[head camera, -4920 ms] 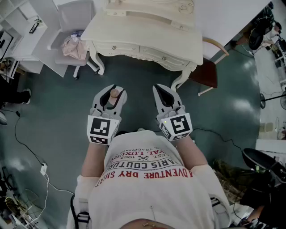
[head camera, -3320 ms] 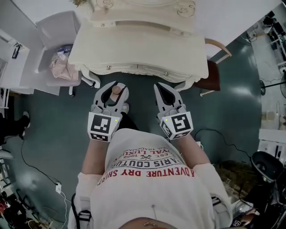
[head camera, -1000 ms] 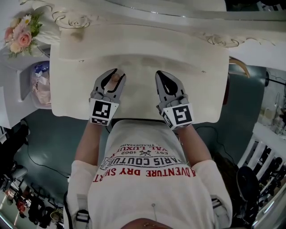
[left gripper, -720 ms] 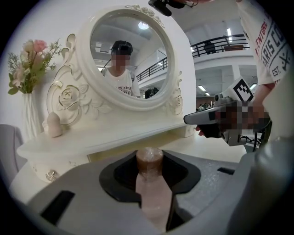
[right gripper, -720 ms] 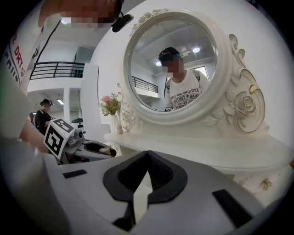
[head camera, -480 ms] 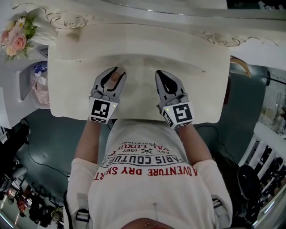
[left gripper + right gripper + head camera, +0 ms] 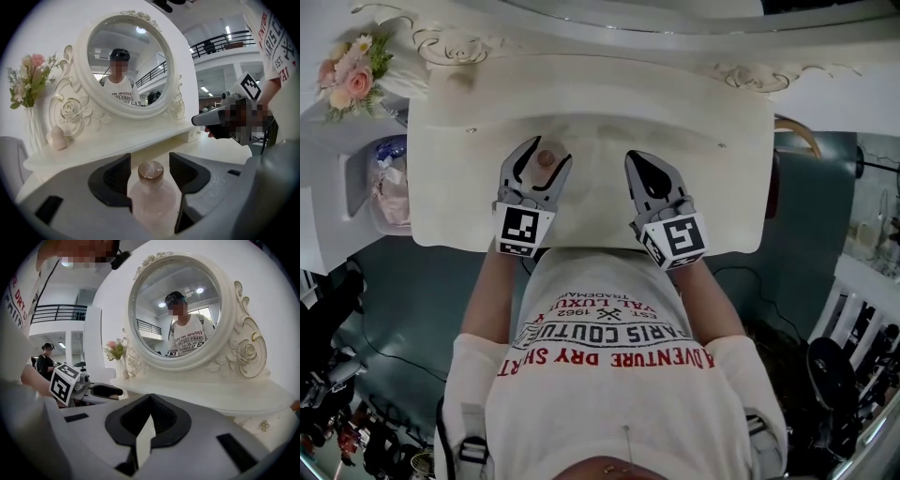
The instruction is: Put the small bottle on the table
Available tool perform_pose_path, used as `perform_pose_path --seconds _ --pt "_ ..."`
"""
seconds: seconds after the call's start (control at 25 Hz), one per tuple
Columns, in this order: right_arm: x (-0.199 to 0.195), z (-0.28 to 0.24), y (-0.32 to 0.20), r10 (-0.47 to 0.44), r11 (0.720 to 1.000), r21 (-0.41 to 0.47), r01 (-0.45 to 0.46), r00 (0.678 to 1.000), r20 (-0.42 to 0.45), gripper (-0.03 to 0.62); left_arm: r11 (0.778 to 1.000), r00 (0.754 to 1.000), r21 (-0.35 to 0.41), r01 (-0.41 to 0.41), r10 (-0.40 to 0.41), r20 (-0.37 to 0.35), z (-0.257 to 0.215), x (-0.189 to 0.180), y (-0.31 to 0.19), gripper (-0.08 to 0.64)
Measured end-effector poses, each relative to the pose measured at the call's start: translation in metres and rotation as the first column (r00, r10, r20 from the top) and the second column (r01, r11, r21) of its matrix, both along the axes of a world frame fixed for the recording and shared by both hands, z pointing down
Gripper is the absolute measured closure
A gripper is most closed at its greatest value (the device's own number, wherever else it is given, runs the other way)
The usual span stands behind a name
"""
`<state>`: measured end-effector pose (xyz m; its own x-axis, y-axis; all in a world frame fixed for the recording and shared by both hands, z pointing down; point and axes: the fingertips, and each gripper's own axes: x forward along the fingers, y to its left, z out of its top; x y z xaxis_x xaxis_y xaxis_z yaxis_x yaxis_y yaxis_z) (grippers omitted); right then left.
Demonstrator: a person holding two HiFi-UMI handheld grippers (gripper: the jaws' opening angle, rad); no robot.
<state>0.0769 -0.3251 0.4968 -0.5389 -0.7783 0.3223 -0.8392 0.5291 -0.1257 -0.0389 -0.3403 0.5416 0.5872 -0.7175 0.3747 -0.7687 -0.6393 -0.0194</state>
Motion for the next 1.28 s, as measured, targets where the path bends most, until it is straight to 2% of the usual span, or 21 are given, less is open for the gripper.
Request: perform_pose_path --seconds 0.28,0.44,0.64,0.72,0.84,1.04,1.28 --pt "-0.015 -0.03 0.022 0.048 0.998 0.046 -0.048 0.999 -0.001 0.594 0.998 0.998 -0.03 -0.054 0.053 -0.029 -0.03 -0.009 0.024 0.319" --pt "-0.028 -0.049 0.036 0.058 0.996 0.067 -0.058 0.998 -0.001 0.593 0.999 0.998 -0.025 -0.04 0.039 -0.044 -0.051 -0.026 0.039 0.325" --pt "-0.043 -0.069 0.055 0.086 0.992 0.09 -0.087 0.996 0.013 0.592 0.999 0.999 -0.021 -0.042 0.041 -0.034 -0.076 -0.048 0.047 0.369" --pt "-0.047 -0.075 0.059 0.099 0.99 0.099 -0.101 0.995 0.022 0.594 0.999 0.999 -0.016 -0.034 0.033 -0.041 -0.087 -0.056 0.049 0.475" --pt "-0.054 -0.083 0.065 0.113 0.987 0.115 -0.115 0.993 0.028 0.594 0.999 0.997 -0.001 -0.036 0.036 -0.063 -0.104 -0.065 0.052 0.529" --pt "-0.061 -0.1 0.069 0.132 0.98 0.148 -0.134 0.991 0.028 0.594 0.997 0.994 0.013 -0.072 0.073 -0.081 -0.129 -0.076 0.061 0.552" --pt "-0.066 -0.125 0.068 0.139 0.968 0.205 -0.144 0.99 0.038 0.594 0.993 0.994 0.1 -0.068 0.076 -0.082 -0.165 -0.091 0.064 0.552"
